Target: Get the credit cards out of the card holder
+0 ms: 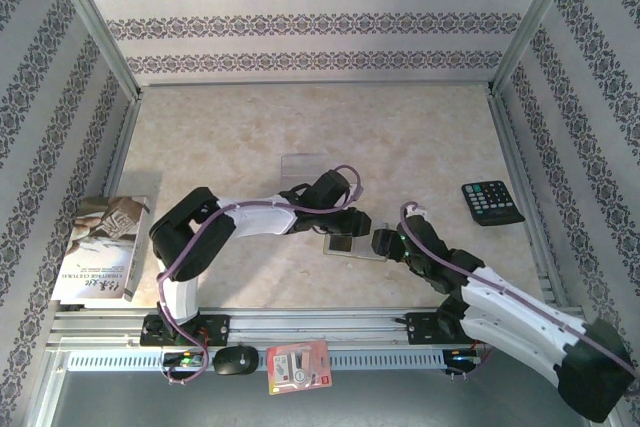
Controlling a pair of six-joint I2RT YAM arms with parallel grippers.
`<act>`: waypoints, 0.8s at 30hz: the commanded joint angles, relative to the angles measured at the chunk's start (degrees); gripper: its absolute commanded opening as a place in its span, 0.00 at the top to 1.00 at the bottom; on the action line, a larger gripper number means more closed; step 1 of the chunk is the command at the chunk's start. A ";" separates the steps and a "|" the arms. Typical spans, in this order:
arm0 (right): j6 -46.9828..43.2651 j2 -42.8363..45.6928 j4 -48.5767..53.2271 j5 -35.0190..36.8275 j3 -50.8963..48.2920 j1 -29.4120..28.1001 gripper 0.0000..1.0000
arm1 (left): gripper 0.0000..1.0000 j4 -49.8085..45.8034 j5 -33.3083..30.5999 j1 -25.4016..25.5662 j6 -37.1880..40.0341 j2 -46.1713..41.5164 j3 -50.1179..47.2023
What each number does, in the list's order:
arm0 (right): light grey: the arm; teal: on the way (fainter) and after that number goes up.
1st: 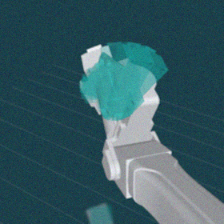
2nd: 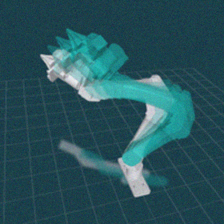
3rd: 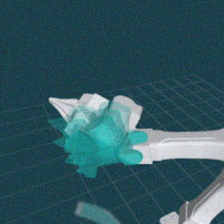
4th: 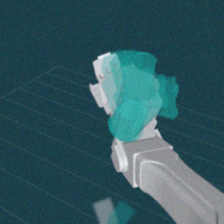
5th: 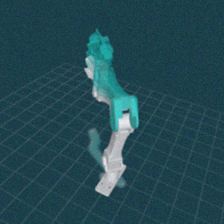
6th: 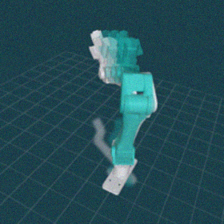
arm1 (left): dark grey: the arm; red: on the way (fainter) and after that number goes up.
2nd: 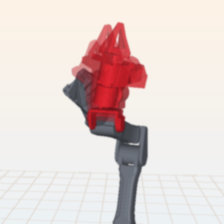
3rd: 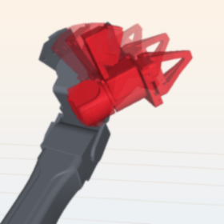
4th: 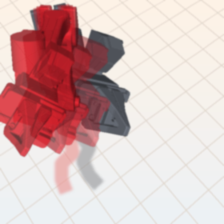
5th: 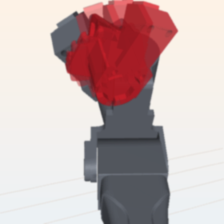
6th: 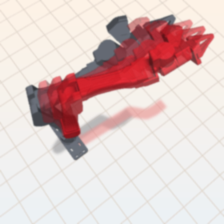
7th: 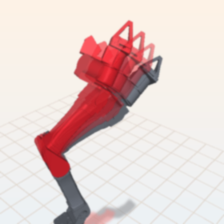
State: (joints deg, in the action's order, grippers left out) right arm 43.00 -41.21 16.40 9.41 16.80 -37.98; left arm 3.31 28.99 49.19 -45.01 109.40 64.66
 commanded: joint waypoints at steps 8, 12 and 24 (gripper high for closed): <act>0.68 8.78 9.88 5.46 1.84 2.54 0.33 | 0.63 -7.31 5.25 2.05 1.85 7.53 8.87; 0.68 8.52 8.57 4.19 1.66 2.90 0.37 | 0.63 -8.47 5.89 2.05 2.04 9.42 10.47; -2.37 2.85 2.34 -3.36 4.59 4.45 0.53 | 0.60 3.33 1.79 0.05 -1.76 2.85 2.72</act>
State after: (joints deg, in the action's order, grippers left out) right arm 42.22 -37.54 22.61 9.28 18.35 -34.13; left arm 1.54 32.10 50.13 -44.80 113.60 68.86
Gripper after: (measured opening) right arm 0.485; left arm 0.401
